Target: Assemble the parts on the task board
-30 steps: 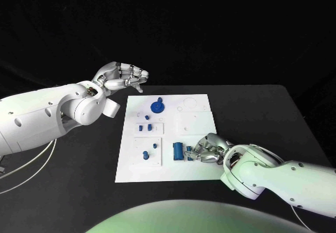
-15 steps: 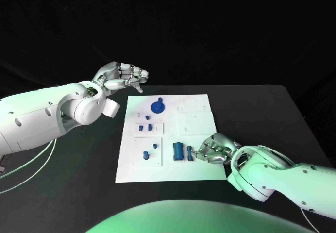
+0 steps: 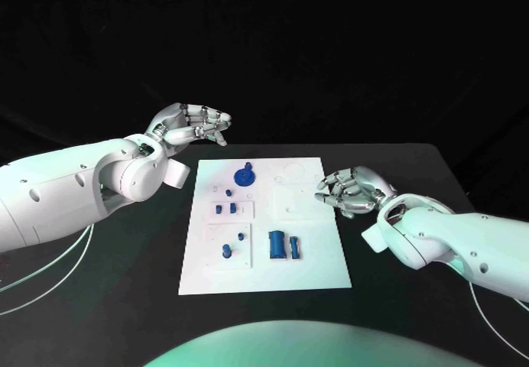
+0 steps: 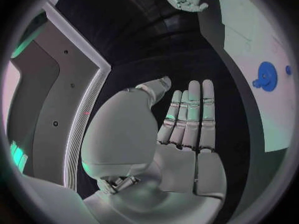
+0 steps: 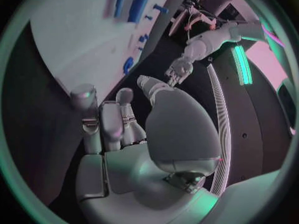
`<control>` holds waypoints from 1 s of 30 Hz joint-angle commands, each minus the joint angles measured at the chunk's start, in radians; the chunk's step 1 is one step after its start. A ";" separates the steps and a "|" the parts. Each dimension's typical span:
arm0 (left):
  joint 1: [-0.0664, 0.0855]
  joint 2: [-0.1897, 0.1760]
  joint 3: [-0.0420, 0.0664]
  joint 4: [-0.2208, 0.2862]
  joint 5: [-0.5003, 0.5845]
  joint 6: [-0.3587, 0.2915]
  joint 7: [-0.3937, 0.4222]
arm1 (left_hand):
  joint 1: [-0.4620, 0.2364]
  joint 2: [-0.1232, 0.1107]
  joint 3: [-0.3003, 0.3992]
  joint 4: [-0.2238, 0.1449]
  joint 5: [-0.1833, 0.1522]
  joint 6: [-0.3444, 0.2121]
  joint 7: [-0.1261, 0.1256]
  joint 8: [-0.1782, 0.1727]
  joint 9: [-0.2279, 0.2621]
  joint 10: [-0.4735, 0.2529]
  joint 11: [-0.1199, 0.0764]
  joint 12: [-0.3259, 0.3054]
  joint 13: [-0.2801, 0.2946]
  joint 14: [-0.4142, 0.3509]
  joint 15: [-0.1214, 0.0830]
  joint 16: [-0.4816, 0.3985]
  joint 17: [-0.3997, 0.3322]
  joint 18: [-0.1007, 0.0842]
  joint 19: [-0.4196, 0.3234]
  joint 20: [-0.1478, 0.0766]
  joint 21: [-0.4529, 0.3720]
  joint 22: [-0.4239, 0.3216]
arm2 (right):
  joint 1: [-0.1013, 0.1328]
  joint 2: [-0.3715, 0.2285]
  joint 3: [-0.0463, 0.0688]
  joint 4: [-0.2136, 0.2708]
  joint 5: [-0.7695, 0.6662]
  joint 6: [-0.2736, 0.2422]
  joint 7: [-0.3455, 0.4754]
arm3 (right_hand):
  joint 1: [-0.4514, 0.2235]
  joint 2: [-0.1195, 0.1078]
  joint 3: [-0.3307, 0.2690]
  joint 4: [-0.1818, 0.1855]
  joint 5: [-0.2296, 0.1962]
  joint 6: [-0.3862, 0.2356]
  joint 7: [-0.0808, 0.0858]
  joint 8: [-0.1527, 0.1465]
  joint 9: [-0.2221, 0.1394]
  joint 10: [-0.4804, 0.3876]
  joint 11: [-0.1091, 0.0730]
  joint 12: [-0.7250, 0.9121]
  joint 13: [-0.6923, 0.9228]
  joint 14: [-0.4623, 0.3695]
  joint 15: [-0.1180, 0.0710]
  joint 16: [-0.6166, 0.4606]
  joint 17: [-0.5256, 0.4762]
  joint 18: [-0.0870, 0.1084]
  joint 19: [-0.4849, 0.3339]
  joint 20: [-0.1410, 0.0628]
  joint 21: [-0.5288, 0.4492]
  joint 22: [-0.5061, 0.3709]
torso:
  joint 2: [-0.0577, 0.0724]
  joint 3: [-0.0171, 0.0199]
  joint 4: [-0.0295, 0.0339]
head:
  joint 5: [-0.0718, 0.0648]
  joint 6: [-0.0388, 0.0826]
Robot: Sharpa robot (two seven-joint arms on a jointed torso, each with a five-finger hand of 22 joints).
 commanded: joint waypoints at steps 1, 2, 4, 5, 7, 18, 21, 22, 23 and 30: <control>-0.004 0.020 -0.001 -0.024 0.150 -0.032 0.078 | -0.014 -0.002 0.004 0.006 -0.001 -0.010 0.009 0.007 -0.001 0.007 0.004 0.009 0.000 -0.035 0.009 -0.055 -0.021 0.009 -0.024 0.012 -0.059 -0.034 | 0.020 0.037 0.004 -0.103 0.324 0.048 0.276 | 0.019 -0.005 0.038 -0.007 0.003 -0.031 0.016 -0.020 -0.021 -0.079 0.018 -0.121 -0.122 -0.125 0.018 -0.197 -0.233 0.040 -0.132 0.016 -0.308 -0.112 | -0.020 -0.0076 -0.0014 | -0.003 0.033; -0.007 0.029 -0.001 -0.036 0.172 -0.038 0.089 | -0.017 -0.002 0.007 0.008 -0.002 -0.013 0.008 0.010 0.000 0.012 0.005 0.010 -0.001 -0.046 0.012 -0.090 -0.033 0.009 -0.031 0.019 -0.094 -0.055 | 0.025 0.054 0.006 -0.142 0.360 0.060 0.296 | 0.026 -0.005 0.050 -0.012 0.005 -0.029 0.019 -0.020 -0.026 -0.091 0.019 -0.145 -0.150 -0.160 0.020 -0.256 -0.300 0.040 -0.140 0.020 -0.327 -0.128 | -0.024 -0.0081 -0.0006 | -0.003 0.042; -0.012 0.045 -0.002 -0.060 0.203 -0.045 0.110 | -0.025 -0.011 0.028 0.014 -0.004 -0.004 -0.009 0.028 0.007 0.063 0.000 -0.035 -0.009 -0.042 0.020 -0.218 -0.070 0.017 -0.035 0.040 -0.209 -0.125 | 0.032 0.084 0.010 -0.211 0.417 0.084 0.327 | 0.045 -0.005 0.097 -0.033 0.005 -0.014 0.020 -0.016 -0.040 -0.080 0.019 -0.202 -0.236 -0.183 0.019 -0.338 -0.355 0.040 -0.145 0.023 -0.373 -0.172 | -0.029 -0.0085 0.0002 | -0.001 0.059; -0.015 0.056 -0.002 -0.075 0.216 -0.049 0.122 | -0.032 -0.008 0.042 0.022 -0.004 0.006 -0.004 0.031 0.009 0.100 -0.004 -0.068 -0.008 -0.049 0.022 -0.280 -0.085 0.012 -0.041 0.049 -0.258 -0.154 | 0.034 0.101 0.011 -0.248 0.444 0.101 0.341 | 0.045 -0.009 0.116 -0.041 0.004 -0.006 0.016 -0.016 -0.047 -0.084 0.019 -0.240 -0.282 -0.197 0.021 -0.375 -0.368 0.041 -0.153 0.022 -0.394 -0.191 | -0.034 -0.0091 0.0017 | 0.000 0.064; -0.019 0.077 -0.002 -0.105 0.240 -0.057 0.144 | -0.038 -0.015 0.066 0.026 -0.005 0.010 -0.006 0.027 0.013 0.158 -0.004 -0.166 -0.007 -0.025 0.030 -0.414 -0.105 0.013 -0.035 0.065 -0.361 -0.217 | 0.038 0.133 0.015 -0.317 0.485 0.136 0.363 | 0.035 -0.021 0.160 -0.050 0.004 -0.011 0.027 -0.035 -0.072 -0.114 0.042 -0.375 -0.426 -0.278 0.043 -0.511 -0.423 0.034 -0.212 0.040 -0.469 -0.250 | -0.041 -0.0086 0.0044 | 0.000 0.074; -0.031 0.116 -0.003 -0.144 0.205 -0.071 0.109 | -0.584 0.201 -0.549 -0.095 -0.089 -0.833 -0.212 -0.307 -0.189 -0.767 -0.170 -0.514 -0.069 -0.848 -0.109 -0.965 -0.245 -0.170 -0.750 -0.208 -0.800 -0.380 | 0.034 0.179 0.028 -0.391 0.452 0.086 0.316 | -0.505 0.212 -0.381 -0.184 -0.293 -0.828 -0.149 -0.335 -0.562 -1.083 -0.063 -0.800 -1.007 -1.385 0.010 -1.255 -1.023 -0.141 -1.256 -0.093 -0.772 -1.294 | -0.043 -0.0049 0.0113 | -0.002 0.102; -0.039 0.118 -0.003 -0.123 0.206 -0.109 0.114 | -0.677 0.201 -0.549 -0.095 -0.089 -0.833 -0.212 -0.307 -0.189 -0.767 -0.170 -0.514 -0.069 -0.848 -0.109 -0.965 -0.245 -0.170 -0.750 -0.208 -0.800 -0.380 | 0.023 0.170 0.042 -0.352 0.480 0.052 0.331 | -1.283 0.212 -0.381 -0.184 -0.293 -0.828 -0.149 -0.335 -0.562 -1.083 -0.063 -0.800 -1.007 -1.385 0.010 -1.255 -1.023 -0.141 -1.256 -0.093 -0.772 -1.294 | -0.047 -0.0020 0.0215 | -0.009 0.121; -0.042 0.119 -0.003 -0.114 0.207 -0.126 0.116 | -0.698 0.201 -0.549 -0.095 -0.089 -0.833 -0.212 -0.307 -0.189 -0.767 -0.170 -0.514 -0.069 -0.848 -0.109 -0.965 -0.245 -0.170 -0.750 -0.208 -0.800 -0.380 | 0.019 0.166 0.048 -0.335 0.492 0.037 0.337 | -1.283 0.212 -0.381 -0.184 -0.293 -0.828 -0.149 -0.335 -0.562 -1.083 -0.063 -0.800 -1.007 -1.385 0.010 -1.255 -1.023 -0.141 -1.256 -0.093 -0.772 -1.294 | -0.049 -0.0007 0.0259 | -0.012 0.130; -0.046 0.120 -0.003 -0.104 0.208 -0.146 0.118 | -1.405 0.201 -0.549 -0.095 -0.089 -0.833 -0.212 -0.307 -0.189 -0.767 -0.170 -0.514 -0.069 -0.848 -0.109 -0.965 -0.245 -0.170 -0.750 -0.208 -0.800 -0.380 | 0.013 0.161 0.055 -0.316 0.506 0.020 0.345 | -1.283 0.212 -0.381 -0.184 -0.293 -0.828 -0.149 -0.335 -0.562 -1.083 -0.063 -0.800 -1.007 -1.385 0.010 -1.255 -1.023 -0.141 -1.256 -0.093 -0.772 -1.294 | -0.051 0.0008 0.0309 | -0.016 0.139; -0.086 0.130 -0.003 0.006 0.216 -0.348 0.143 | -1.405 0.201 -0.549 -0.095 -0.089 -0.833 -0.212 -0.307 -0.189 -0.767 -0.170 -0.514 -0.069 -0.848 -0.109 -0.965 -0.245 -0.170 -0.750 -0.208 -0.800 -0.380 | -0.037 0.118 0.120 -0.137 0.634 -0.137 0.414 | -1.283 0.212 -0.381 -0.184 -0.293 -0.828 -0.149 -0.335 -0.562 -1.083 -0.063 -0.800 -1.007 -1.385 0.010 -1.255 -1.023 -0.141 -1.256 -0.093 -0.772 -1.294 | -0.069 0.0130 0.0731 | -0.045 0.220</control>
